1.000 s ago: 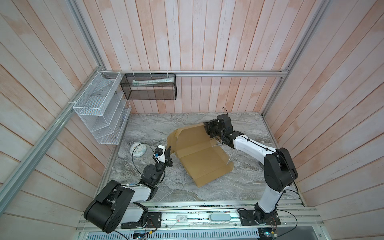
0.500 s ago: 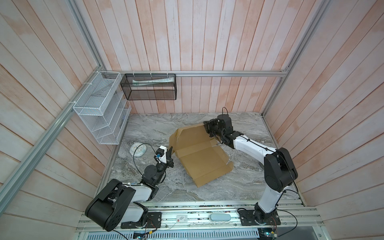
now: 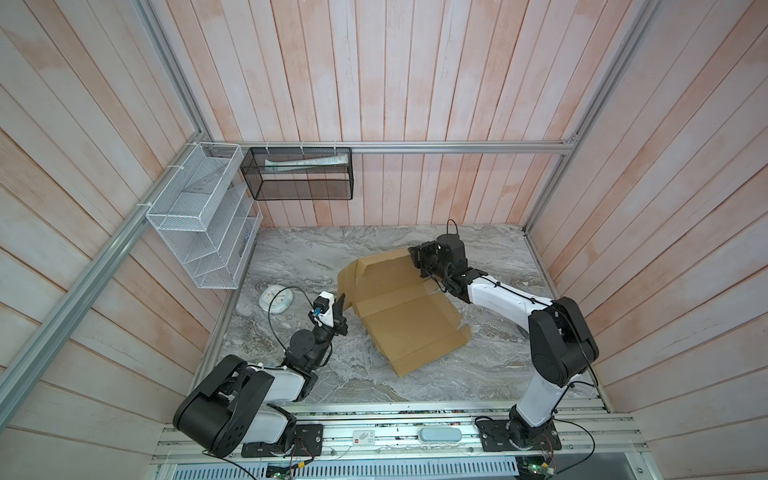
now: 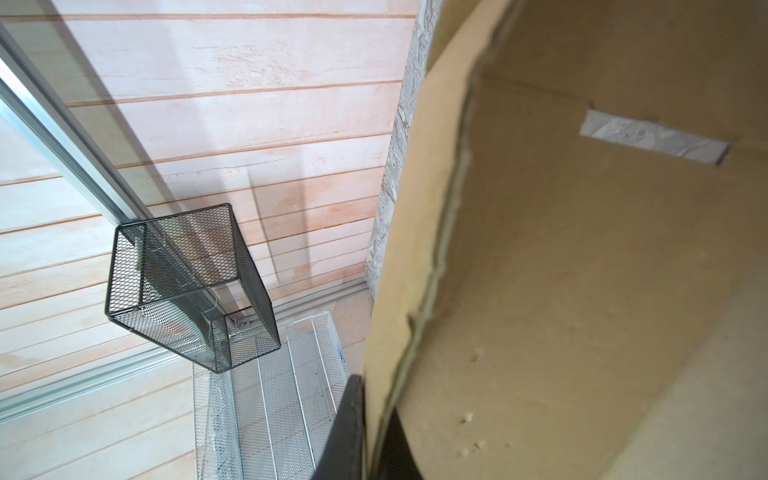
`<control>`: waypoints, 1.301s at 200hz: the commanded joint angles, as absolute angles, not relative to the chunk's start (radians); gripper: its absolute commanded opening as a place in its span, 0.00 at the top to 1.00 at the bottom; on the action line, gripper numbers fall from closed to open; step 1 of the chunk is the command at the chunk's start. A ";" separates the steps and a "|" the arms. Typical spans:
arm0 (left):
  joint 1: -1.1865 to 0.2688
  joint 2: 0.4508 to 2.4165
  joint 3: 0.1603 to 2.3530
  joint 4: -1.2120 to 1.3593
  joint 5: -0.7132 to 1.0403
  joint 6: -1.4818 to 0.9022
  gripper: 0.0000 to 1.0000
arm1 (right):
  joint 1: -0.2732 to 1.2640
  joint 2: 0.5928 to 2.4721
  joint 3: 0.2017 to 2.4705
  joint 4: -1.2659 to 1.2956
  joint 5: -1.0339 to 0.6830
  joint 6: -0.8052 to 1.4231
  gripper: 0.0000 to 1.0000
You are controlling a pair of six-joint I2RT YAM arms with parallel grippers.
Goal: Fold the paper box
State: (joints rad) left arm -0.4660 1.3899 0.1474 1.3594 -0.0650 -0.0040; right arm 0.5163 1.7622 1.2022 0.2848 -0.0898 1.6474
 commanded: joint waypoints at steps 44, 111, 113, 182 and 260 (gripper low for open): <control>-0.471 1.343 0.168 1.261 -0.090 -0.070 0.87 | 0.523 1.710 1.160 0.381 -0.095 1.623 0.96; -0.477 1.249 0.141 1.170 -0.095 -0.132 0.67 | 0.523 1.688 1.142 0.412 -0.108 1.599 0.98; -0.478 1.244 0.141 1.164 -0.095 -0.133 0.66 | 0.523 1.687 1.141 0.413 -0.107 1.597 0.98; -0.480 0.946 0.147 0.801 -0.089 -0.215 0.56 | 0.523 1.688 1.103 0.443 -0.113 1.585 0.99; -0.479 0.764 0.194 0.435 -0.128 -0.289 0.48 | 0.536 1.742 1.063 0.526 -0.152 1.595 1.00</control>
State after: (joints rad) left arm -0.4770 0.7650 0.1543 0.5976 -0.1059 -0.2501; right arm 0.5243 1.7153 1.0782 0.4625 -0.1265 1.5963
